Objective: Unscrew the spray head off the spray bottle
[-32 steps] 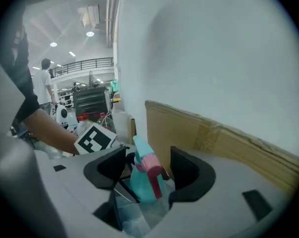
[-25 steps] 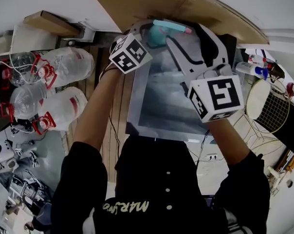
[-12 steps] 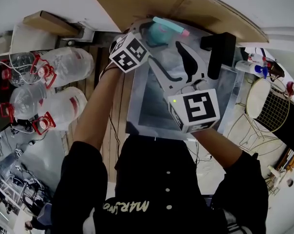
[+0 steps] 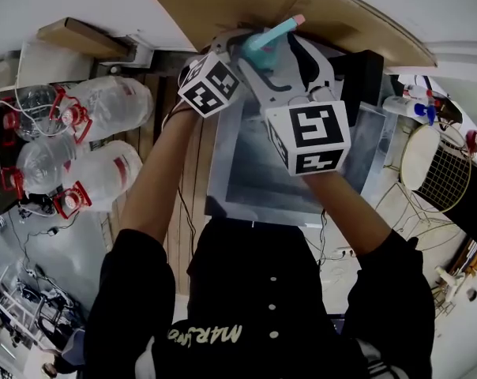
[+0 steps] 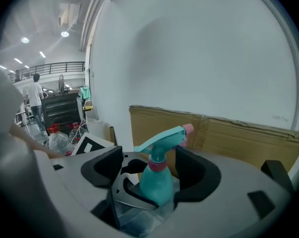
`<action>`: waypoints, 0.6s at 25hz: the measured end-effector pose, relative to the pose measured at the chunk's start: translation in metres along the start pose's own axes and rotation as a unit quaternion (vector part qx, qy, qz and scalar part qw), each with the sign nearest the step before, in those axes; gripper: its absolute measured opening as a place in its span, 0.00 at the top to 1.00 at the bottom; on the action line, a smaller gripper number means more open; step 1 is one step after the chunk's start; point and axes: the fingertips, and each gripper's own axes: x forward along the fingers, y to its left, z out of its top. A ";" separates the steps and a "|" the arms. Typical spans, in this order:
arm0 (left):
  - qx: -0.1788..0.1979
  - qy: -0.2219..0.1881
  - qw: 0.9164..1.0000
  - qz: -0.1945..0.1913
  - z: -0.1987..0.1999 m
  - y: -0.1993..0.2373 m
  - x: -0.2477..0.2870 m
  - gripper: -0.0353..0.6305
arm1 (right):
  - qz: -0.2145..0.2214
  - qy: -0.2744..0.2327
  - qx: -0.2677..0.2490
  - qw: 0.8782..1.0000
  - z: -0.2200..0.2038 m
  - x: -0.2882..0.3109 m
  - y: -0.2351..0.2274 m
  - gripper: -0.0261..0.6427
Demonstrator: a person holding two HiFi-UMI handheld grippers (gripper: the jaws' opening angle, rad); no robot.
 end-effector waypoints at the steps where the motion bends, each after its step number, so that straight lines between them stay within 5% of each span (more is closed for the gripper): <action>1: 0.000 0.000 1.000 0.000 0.000 0.000 0.000 0.35 | -0.001 0.003 -0.006 1.000 -0.002 0.003 0.000 0.45; 15: 0.002 0.003 1.000 -0.001 0.000 0.000 0.002 0.35 | 0.010 0.013 -0.066 0.998 -0.005 0.033 -0.006 0.65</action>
